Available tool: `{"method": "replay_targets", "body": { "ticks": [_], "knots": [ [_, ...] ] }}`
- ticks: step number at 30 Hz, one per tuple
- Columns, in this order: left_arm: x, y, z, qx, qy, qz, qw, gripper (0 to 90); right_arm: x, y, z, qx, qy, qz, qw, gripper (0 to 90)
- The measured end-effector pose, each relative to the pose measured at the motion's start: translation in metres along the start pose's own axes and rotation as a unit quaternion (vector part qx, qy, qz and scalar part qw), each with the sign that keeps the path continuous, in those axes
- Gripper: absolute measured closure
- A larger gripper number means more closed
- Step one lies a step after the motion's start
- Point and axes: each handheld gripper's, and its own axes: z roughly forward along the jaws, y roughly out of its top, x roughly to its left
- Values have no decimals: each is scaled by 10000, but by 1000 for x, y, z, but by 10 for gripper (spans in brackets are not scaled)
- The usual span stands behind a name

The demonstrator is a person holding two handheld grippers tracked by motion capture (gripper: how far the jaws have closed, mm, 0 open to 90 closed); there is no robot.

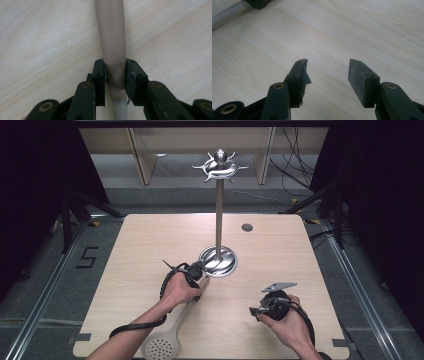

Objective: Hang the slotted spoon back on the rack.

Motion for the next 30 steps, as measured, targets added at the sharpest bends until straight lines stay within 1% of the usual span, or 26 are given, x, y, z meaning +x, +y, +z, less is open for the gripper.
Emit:
{"method": "replay_targets", "body": {
  "ticks": [1,2,3,4,5,6,8,9,10,12,13,14,16,17,18,19,20,21,22,23,24,26,27,28,29,30],
  "knots": [
    [0,-2,1,-93,-23,-3,10000,712,0,0,0,13,0,1,10000,496],
    [0,-2,1,-93,-23,-3,10000,713,0,0,0,14,2,-3,10000,496],
    [1,-4,-1,-65,-236,6,9997,714,0,0,0,10,4,-10,10000,496],
    [1,-4,-1,-65,-236,6,9997,715,0,0,0,10,4,-10,10000,496],
    [-3,-7,-4,-182,-143,-218,9995,715,0,0,0,14,4,-11,10000,496],
    [-4,-8,-5,-282,-160,-221,9992,716,0,0,0,13,2,-15,10000,496],
    [-4,-9,-8,-318,-138,-195,9992,716,0,0,1,11,3,-16,10000,496],
    [-5,-11,-10,-412,-179,-257,9987,716,0,0,1,11,2,-16,10000,496],
    [-5,-12,-12,-443,-183,-250,9985,717,0,0,1,12,2,-10,10000,496],
    [-4,-17,-19,-621,-228,-271,9974,717,0,0,0,14,2,-17,10000,495],
    [-4,-17,-19,-621,-228,-271,9974,717,0,0,0,14,2,-17,10000,495],
    [-4,-20,-23,-820,-243,-352,9957,717,0,0,1,14,2,-18,10000,495],
    [-1,-24,-29,-952,-251,-220,9949,717,0,-1,1,12,1,-30,10000,494],
    [3,-26,-33,-986,-224,-49,9949,717,0,-1,1,9,4,-30,10000,493],
    [4,-30,-37,-1184,-186,-100,9927,717,0,-1,1,6,1,-31,10000,491],
    [5,-33,-42,-1209,-292,-47,9922,717,-1,-1,1,1,-11,-37,10000,490],
    [6,-39,-48,-1354,-287,-104,9903,718,-1,-1,1,-5,-7,-37,10000,488],
    [6,-43,-52,-1489,-271,-149,9884,717,-1,-1,1,-6,-11,-30,10000,488],
    [6,-43,-52,-1489,-271,-149,9884,718,-1,-1,1,-6,-11,-30,10000,488],
    [6,-49,-58,-1690,-281,-163,9851,718,-1,-1,1,-15,-12,-14,10000,487],
    [6,-49,-58,-1690,-281,-163,9851,718,-1,-1,1,-15,-12,-14,10000,487],
    [6,-55,-63,-1820,-244,-129,9829,718,-1,-1,1,-12,-13,-21,10000,486],
    [5,-61,-68,-2007,-245,-68,9793,718,-1,-1,1,-19,-17,-16,10000,485],
    [5,-64,-71,-2061,-249,-31,9782,718,-1,-1,1,-21,-15,-15,10000,484],
    [6,-67,-75,-2070,-283,-6,9779,718,-1,-1,1,-18,-13,-21,10000,483],
    [5,-70,-76,-2188,-286,-24,9753,718,-1,-1,1,-20,-15,-18,10000,483]
  ]
}}
